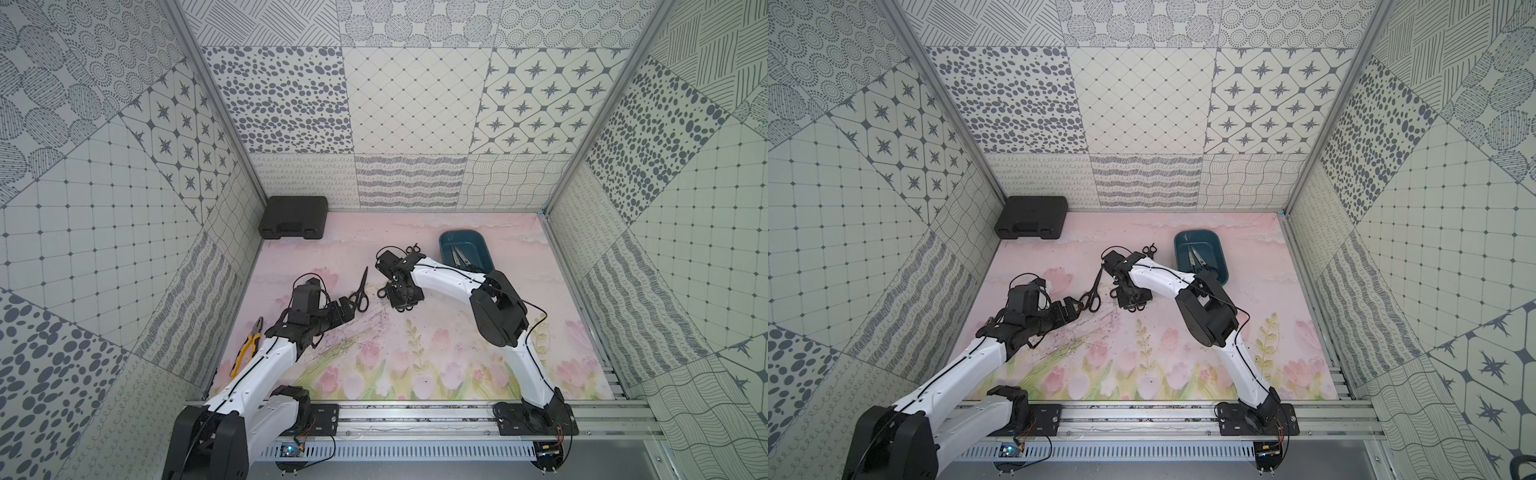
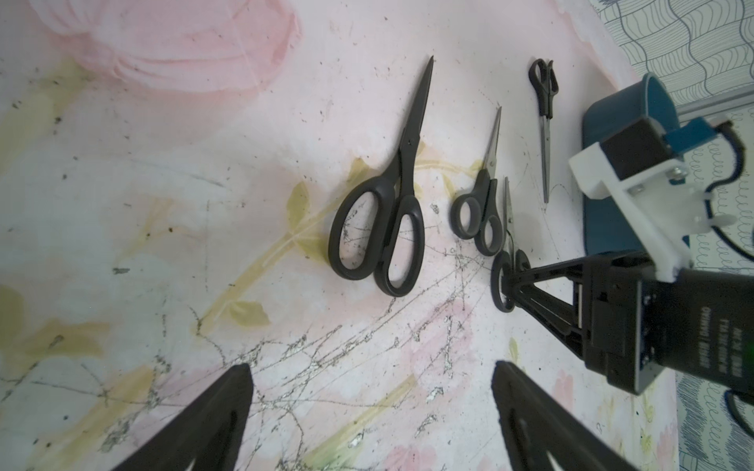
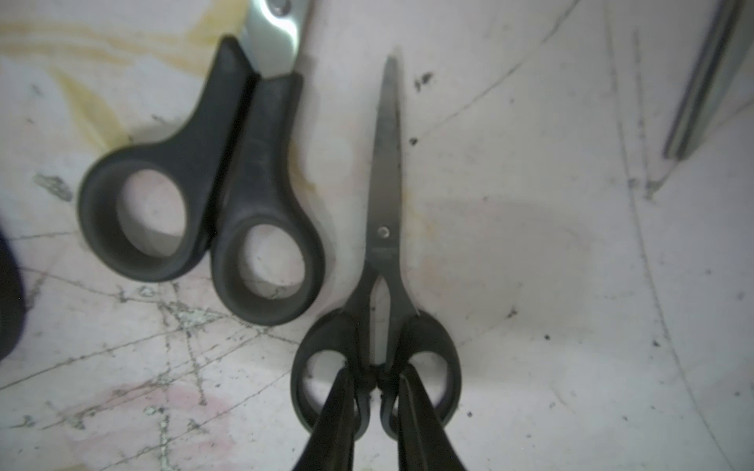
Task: Put the scissors into the storage box
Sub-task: Move the scissors to the center of the board, then pick up the scissors from the center of the board.
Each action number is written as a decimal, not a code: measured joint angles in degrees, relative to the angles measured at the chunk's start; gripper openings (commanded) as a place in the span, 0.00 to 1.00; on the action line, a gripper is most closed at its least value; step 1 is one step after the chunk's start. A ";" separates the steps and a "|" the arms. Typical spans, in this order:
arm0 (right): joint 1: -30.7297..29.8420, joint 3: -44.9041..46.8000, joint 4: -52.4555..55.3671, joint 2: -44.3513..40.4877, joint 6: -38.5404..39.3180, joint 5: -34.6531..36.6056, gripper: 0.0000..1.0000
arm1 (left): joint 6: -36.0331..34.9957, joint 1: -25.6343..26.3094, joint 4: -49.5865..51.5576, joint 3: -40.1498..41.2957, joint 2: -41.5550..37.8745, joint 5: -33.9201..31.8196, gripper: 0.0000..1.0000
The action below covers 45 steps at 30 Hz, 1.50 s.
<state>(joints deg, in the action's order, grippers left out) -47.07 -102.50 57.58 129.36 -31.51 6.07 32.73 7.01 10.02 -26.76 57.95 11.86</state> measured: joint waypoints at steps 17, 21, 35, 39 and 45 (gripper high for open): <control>9.57 14.73 0.22 -10.56 9.53 0.96 0.00 | 0.00 0.00 -2.71 -0.31 0.42 3.26 0.98; 8.50 12.24 4.59 -10.60 10.03 1.25 0.00 | 0.00 0.00 -3.89 -1.09 0.92 4.39 0.98; 9.25 9.49 8.70 -11.15 9.42 0.42 0.15 | 0.00 0.00 -4.66 -1.25 1.79 5.99 0.99; 10.12 9.49 8.70 -11.06 9.01 0.42 0.13 | -0.02 0.00 -4.66 -1.29 2.29 6.01 0.99; 12.68 9.97 8.52 -10.82 9.25 0.96 0.15 | -0.07 0.00 -4.66 -1.29 2.25 6.01 0.99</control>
<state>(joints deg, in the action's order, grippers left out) -34.39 -92.53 66.11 118.54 -22.26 7.03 32.67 7.01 5.37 -28.05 60.20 17.87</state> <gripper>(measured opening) 0.141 0.988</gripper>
